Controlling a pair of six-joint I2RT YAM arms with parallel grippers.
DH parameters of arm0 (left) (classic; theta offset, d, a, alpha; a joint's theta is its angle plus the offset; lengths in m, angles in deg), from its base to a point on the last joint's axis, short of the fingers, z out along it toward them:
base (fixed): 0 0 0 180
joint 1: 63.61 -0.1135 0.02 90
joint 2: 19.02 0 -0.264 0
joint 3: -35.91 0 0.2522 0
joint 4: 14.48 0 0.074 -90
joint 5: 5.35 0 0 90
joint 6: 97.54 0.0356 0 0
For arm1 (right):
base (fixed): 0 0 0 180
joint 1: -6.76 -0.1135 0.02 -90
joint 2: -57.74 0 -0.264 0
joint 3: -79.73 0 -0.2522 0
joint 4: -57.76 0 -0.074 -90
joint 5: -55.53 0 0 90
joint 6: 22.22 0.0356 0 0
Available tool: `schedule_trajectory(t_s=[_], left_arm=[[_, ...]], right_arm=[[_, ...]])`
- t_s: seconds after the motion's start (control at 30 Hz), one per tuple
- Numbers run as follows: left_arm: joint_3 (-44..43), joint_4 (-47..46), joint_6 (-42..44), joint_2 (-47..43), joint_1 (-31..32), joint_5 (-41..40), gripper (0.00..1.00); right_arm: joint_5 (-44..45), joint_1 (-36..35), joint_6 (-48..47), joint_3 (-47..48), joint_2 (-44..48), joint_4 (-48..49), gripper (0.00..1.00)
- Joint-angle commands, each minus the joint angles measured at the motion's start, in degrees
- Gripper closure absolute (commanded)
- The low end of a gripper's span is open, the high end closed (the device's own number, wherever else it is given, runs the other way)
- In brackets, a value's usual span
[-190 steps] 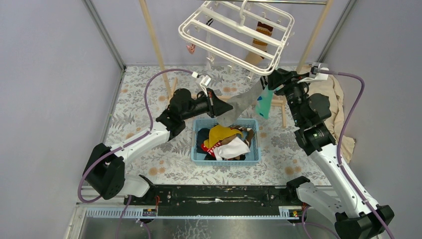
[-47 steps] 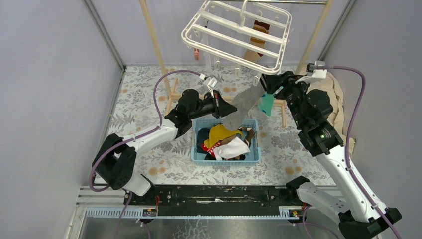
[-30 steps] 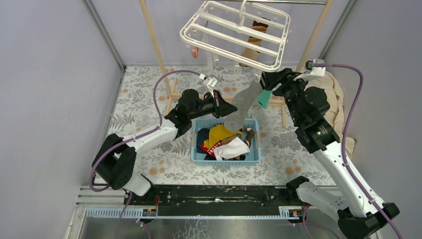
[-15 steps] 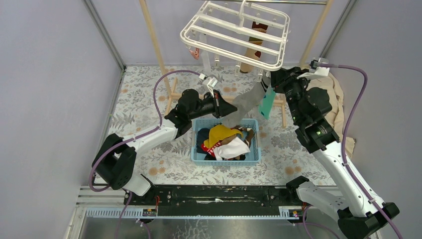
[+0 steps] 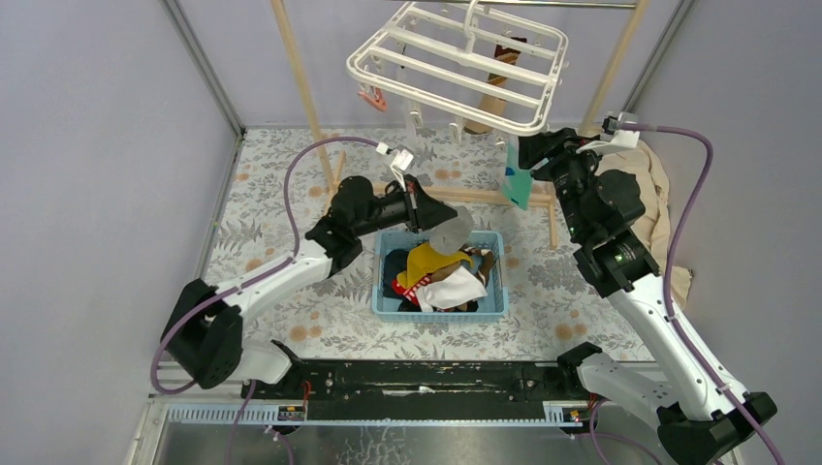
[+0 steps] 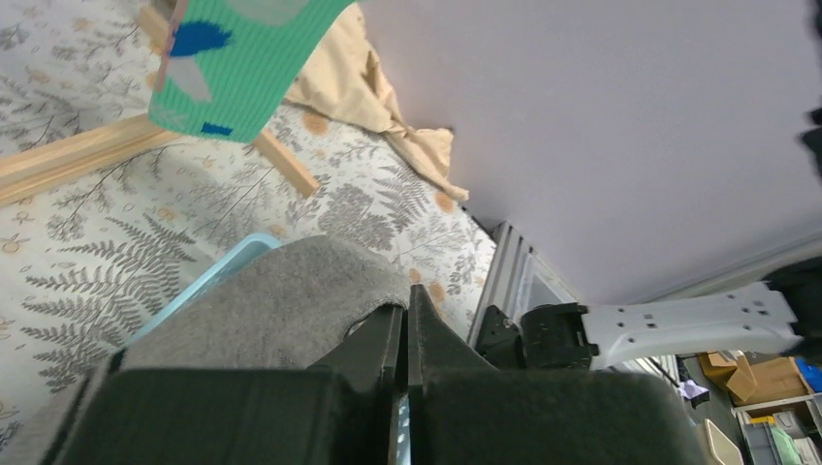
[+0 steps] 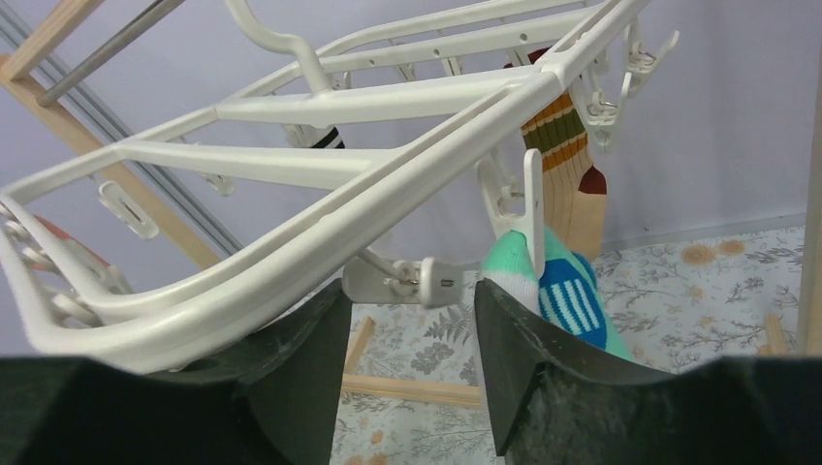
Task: Remove the socks clipped to the hanger
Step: Remove the sock from the hanger.
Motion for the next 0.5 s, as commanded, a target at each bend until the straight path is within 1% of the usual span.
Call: schedule_trajectory(t_s=[0.0,0.07,0.1,0.2,0.33,0.43,0.47], left_arm=[[1.1,1.0,-1.1,-6.5,0.6,2.8,1.00],[1.7,2.6,-1.2,-8.8,0.7,3.1,1.00],[2.1,3.3,-1.4,-9.9,0.8,3.3,1.00],[2.8,5.4,-2.1,-12.7,1.1,4.4,1.00],[3.8,7.0,-4.0,-15.9,1.6,5.6,1.00],[4.7,9.8,-3.5,-17.4,2.7,4.7,1.00],[5.3,10.6,-3.1,-17.7,3.1,4.0,0.99]], right_arm=[[-1.8,-0.5,0.1,-0.4,0.1,1.5,0.41],[-2.9,-0.5,0.3,-1.0,0.5,1.0,0.24],[-3.2,-0.5,0.3,-1.1,0.8,0.4,0.20],[-4.4,-0.5,0.4,-2.2,2.0,-1.2,0.15],[-5.1,-0.5,0.1,-3.8,4.6,-4.4,0.12],[-5.8,-0.5,0.2,-5.3,7.2,-6.9,0.11],[-6.3,-0.4,0.1,-5.7,8.0,-8.4,0.09]])
